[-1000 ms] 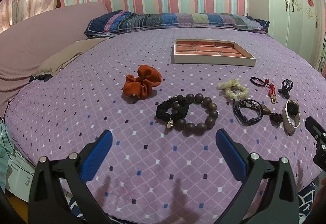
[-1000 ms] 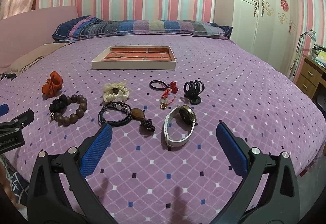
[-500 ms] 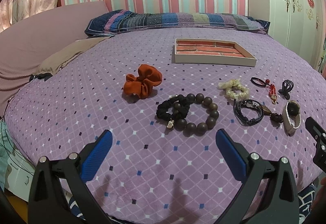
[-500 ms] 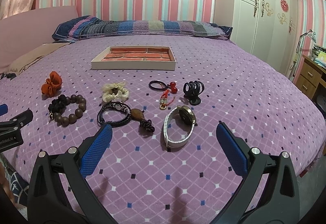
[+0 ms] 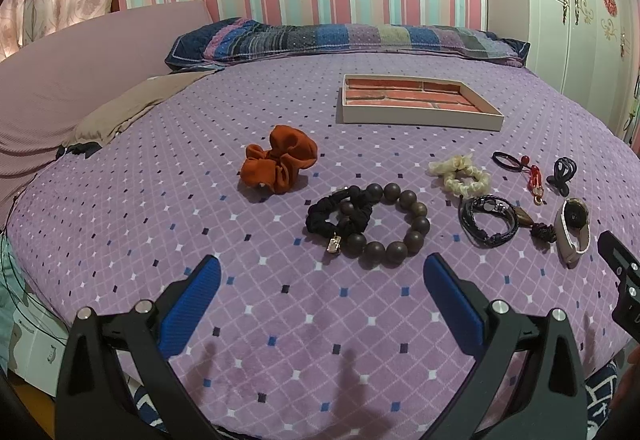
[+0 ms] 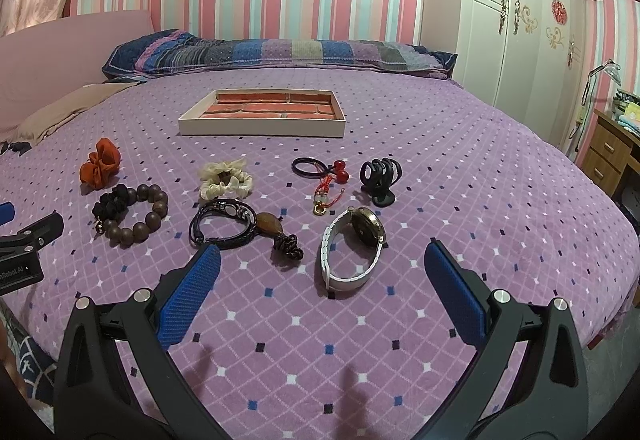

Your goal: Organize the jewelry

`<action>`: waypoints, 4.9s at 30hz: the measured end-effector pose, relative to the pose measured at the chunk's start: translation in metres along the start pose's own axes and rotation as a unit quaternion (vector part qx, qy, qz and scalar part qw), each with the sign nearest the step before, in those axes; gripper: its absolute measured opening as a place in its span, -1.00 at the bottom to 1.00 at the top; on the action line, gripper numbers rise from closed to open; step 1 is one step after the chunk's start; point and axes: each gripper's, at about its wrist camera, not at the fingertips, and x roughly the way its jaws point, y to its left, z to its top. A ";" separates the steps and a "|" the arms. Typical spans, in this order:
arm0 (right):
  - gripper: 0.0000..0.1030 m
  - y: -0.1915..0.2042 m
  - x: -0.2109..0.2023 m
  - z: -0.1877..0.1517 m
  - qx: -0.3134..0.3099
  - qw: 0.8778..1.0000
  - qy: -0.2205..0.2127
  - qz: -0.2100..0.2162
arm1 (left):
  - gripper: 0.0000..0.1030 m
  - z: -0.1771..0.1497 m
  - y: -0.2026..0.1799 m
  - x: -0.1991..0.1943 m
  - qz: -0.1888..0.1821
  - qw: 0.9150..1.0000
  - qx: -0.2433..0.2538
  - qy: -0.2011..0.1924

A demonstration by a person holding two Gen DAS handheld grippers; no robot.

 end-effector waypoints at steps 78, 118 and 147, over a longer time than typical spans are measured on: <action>0.02 0.038 0.086 0.000 -0.023 0.998 0.048 0.043 | 0.70 0.034 0.039 0.092 -0.043 0.998 -0.012 0.034; -0.49 0.026 0.105 -0.007 -0.014 0.996 0.064 0.057 | -0.50 0.032 0.038 0.147 -0.132 0.988 0.015 0.084; -0.59 0.010 0.094 0.039 -0.011 0.996 0.007 0.090 | -0.75 0.071 0.027 0.102 -0.137 0.990 0.009 0.019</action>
